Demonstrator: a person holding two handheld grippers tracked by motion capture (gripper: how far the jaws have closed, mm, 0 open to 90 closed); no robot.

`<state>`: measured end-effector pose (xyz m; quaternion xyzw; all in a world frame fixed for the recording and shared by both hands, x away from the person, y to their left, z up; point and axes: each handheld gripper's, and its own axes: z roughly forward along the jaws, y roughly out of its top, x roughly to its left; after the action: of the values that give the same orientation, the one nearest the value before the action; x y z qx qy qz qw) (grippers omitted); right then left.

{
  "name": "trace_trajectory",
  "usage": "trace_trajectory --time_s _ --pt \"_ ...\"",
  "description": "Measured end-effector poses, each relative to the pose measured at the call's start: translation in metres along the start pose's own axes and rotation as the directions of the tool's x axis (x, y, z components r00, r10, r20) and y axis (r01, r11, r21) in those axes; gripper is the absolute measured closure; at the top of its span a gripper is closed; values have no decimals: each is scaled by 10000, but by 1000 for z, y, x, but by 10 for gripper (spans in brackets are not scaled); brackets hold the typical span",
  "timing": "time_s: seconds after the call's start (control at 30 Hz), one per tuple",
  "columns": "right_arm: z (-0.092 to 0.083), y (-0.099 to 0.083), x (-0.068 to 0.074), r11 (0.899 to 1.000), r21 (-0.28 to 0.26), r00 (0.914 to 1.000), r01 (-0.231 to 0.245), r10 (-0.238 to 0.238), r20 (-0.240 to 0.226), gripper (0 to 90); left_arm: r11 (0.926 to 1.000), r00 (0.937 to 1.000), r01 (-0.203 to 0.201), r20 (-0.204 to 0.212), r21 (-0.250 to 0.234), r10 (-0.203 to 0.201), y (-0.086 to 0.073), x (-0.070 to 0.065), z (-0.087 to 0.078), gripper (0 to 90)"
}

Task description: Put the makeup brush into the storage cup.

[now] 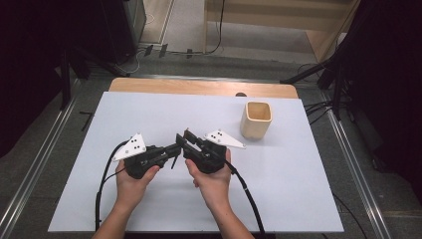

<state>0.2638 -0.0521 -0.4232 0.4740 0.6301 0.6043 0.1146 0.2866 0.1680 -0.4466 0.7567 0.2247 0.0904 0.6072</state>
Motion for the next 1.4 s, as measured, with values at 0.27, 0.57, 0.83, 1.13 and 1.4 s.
trace_trajectory --time_s 0.27,0.57,0.83,1.13,1.4 --pt "-1 2 -1 9995 -9 9994 319 -319 95 846 9990 9995 -47 -325 -435 33 -3 -2 -7 405" --pt "-20 13 -15 9944 -263 9928 1023 -1004 650 846 9986 9724 143 -2321 -502 -256 -16 9 -34 0" --pt "-32 19 -28 9911 -291 9878 1297 -1266 908 847 9994 9608 -44 -2771 -340 -52 -27 15 -47 0" --pt "-45 23 -44 9872 -456 9785 1531 -1450 1467 847 9993 9512 -74 -3086 -365 -42 -36 20 -64 0" --pt "-54 28 -56 9823 -574 9688 1785 -1653 1846 847 9986 9447 -174 -3279 -497 1 -39 23 -79 0"
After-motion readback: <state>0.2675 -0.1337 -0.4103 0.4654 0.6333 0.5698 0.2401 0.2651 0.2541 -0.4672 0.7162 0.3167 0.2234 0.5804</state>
